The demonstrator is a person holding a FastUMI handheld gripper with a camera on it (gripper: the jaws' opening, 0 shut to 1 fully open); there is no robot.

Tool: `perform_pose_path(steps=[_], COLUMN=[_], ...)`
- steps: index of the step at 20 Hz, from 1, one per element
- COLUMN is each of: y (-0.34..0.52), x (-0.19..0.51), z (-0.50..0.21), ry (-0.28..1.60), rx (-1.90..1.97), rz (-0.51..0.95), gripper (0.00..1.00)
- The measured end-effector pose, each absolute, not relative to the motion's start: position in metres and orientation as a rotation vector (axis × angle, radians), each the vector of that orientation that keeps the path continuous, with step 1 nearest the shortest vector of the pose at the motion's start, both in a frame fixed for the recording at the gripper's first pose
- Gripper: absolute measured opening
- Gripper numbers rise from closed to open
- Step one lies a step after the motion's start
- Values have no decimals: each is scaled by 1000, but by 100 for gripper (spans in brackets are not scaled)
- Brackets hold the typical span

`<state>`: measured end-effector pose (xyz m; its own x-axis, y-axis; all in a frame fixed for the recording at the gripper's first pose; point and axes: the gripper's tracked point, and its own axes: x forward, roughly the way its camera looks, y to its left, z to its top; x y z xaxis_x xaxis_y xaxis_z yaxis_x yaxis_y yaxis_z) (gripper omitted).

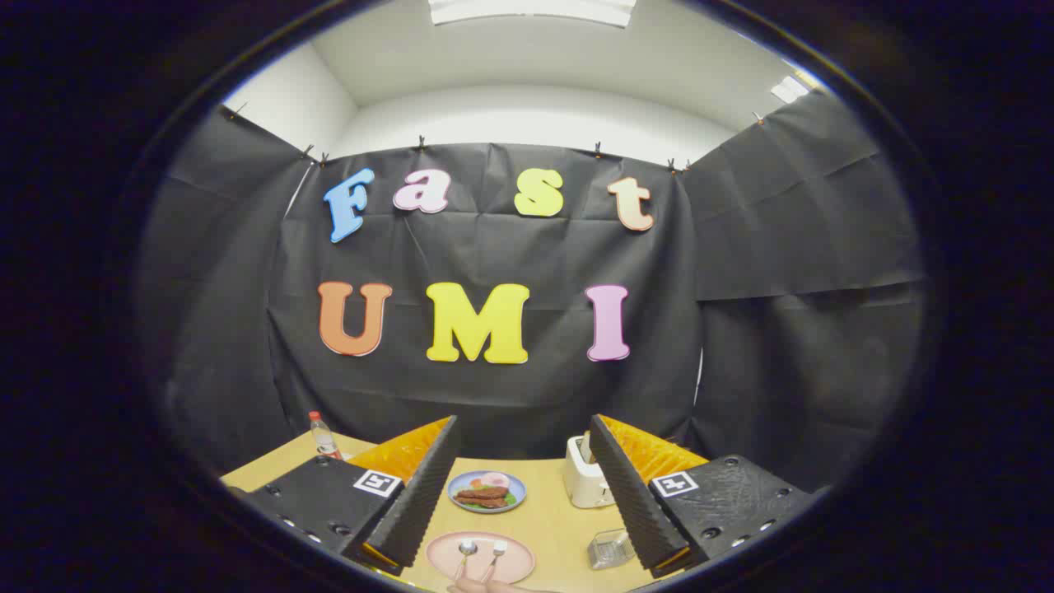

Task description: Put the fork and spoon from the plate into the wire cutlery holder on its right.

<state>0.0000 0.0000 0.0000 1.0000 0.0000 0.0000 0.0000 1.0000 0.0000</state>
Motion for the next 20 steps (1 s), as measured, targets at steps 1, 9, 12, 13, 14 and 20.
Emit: perform_pose_path(steps=[1,9,12,13,14,20], y=[1,-1,-5,-7,-8,-1], x=[-1,-6,-4,-2,0,29], z=[0,1,-1,-3,-9,-78], ry=[3,-4,1,9,20,149], rx=[-9,-32,-41,-44,-43,-77], rz=[-5,-17,-16,-17,-13,25], gripper=[94,94,94,94,94,94])
